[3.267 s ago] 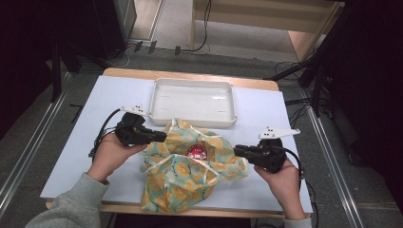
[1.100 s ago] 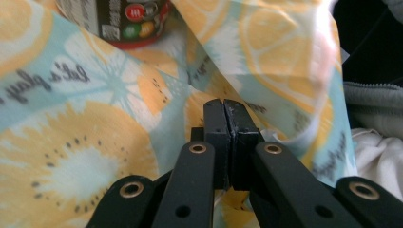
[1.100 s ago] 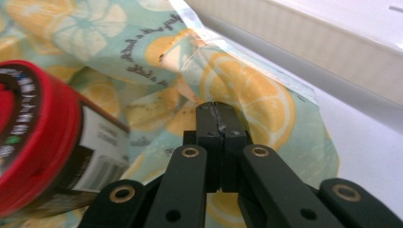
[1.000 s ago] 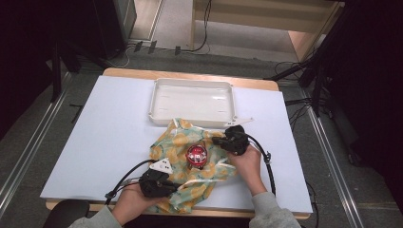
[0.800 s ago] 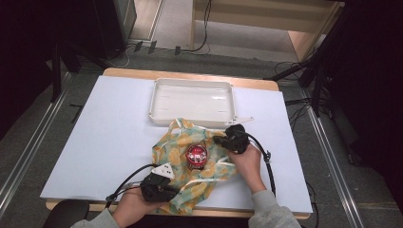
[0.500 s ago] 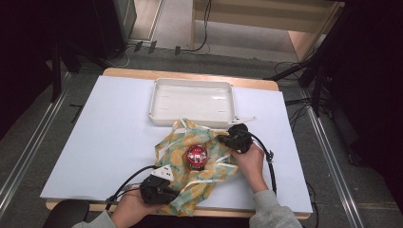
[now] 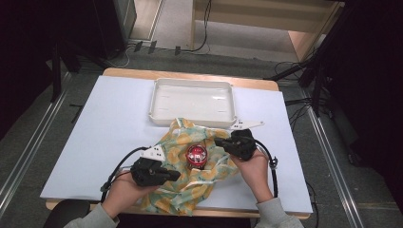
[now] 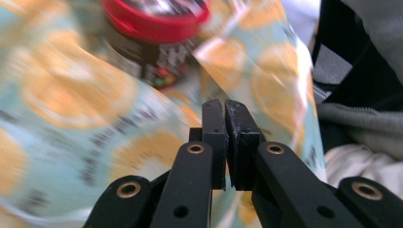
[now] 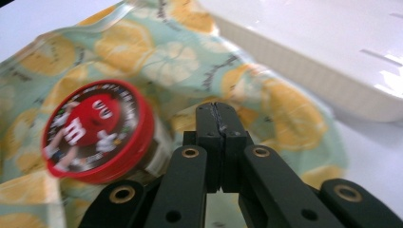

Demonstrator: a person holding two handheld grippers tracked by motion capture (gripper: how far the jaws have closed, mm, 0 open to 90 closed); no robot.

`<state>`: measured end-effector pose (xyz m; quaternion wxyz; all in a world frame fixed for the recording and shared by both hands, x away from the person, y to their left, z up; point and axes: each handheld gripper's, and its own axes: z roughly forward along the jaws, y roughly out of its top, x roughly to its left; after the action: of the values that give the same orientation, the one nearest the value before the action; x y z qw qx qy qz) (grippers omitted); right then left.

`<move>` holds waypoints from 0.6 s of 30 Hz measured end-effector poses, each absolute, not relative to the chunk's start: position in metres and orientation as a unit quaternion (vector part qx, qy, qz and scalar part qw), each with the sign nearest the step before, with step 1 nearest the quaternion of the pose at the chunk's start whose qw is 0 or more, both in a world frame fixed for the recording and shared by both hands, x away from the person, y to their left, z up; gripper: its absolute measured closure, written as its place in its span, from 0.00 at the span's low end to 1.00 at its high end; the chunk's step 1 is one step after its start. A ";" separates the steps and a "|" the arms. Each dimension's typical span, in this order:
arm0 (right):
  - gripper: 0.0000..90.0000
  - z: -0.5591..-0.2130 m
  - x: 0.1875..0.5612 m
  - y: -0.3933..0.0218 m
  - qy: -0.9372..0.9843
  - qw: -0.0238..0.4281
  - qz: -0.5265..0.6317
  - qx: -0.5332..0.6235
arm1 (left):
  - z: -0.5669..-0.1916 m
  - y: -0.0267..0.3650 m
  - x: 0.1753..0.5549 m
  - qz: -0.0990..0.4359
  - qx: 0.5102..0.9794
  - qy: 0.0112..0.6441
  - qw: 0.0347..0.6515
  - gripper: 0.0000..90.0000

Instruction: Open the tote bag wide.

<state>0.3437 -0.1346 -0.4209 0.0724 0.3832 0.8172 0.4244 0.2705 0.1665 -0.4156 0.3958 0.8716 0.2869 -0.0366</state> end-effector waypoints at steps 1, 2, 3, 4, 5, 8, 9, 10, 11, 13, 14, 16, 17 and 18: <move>1.00 -0.422 0.341 -0.132 0.819 0.068 0.423 0.382 | -0.413 0.167 0.275 -0.034 0.871 0.288 0.397 0.98; 1.00 -0.423 0.340 -0.130 0.821 0.068 0.420 0.379 | -0.410 0.167 0.282 -0.031 0.871 0.290 0.395 0.98; 1.00 -0.424 0.340 -0.127 0.824 0.064 0.418 0.378 | -0.407 0.166 0.287 -0.029 0.871 0.290 0.397 0.98; 1.00 -0.425 0.340 -0.124 0.825 0.064 0.415 0.378 | -0.405 0.165 0.292 -0.030 0.872 0.291 0.392 0.98; 1.00 -0.426 0.340 -0.122 0.826 0.064 0.414 0.376 | -0.403 0.164 0.296 -0.028 0.871 0.291 0.394 0.98; 1.00 -0.430 0.341 -0.117 0.829 0.061 0.411 0.375 | -0.402 0.161 0.309 -0.032 0.871 0.295 0.391 0.98; 1.00 -0.431 0.342 -0.116 0.830 0.060 0.410 0.374 | -0.403 0.160 0.313 -0.034 0.872 0.296 0.388 0.98; 1.00 -0.432 0.342 -0.115 0.830 0.060 0.409 0.374 | -0.403 0.158 0.317 -0.036 0.872 0.298 0.386 0.98; 1.00 -0.433 0.342 -0.114 0.831 0.058 0.407 0.375 | -0.404 0.156 0.320 -0.034 0.873 0.300 0.384 0.98; 1.00 -0.436 0.344 -0.113 0.831 0.055 0.404 0.378 | -0.408 0.151 0.327 -0.027 0.875 0.302 0.377 0.98; 1.00 -0.438 0.345 -0.112 0.832 0.053 0.402 0.379 | -0.411 0.150 0.331 -0.028 0.876 0.308 0.370 0.98; 1.00 -0.442 0.345 -0.110 0.837 0.050 0.393 0.378 | -0.419 0.149 0.338 -0.029 0.875 0.317 0.364 0.98; 1.00 -0.444 0.345 -0.109 0.837 0.049 0.389 0.381 | -0.422 0.149 0.339 -0.028 0.874 0.322 0.362 0.98; 1.00 -0.446 0.345 -0.109 0.839 0.048 0.385 0.381 | -0.425 0.149 0.341 -0.029 0.874 0.324 0.360 0.98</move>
<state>0.3450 -0.1091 -0.4460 0.0477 0.3813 0.8392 0.3848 0.3410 0.1493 -0.4246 0.3602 0.8745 0.3235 -0.0294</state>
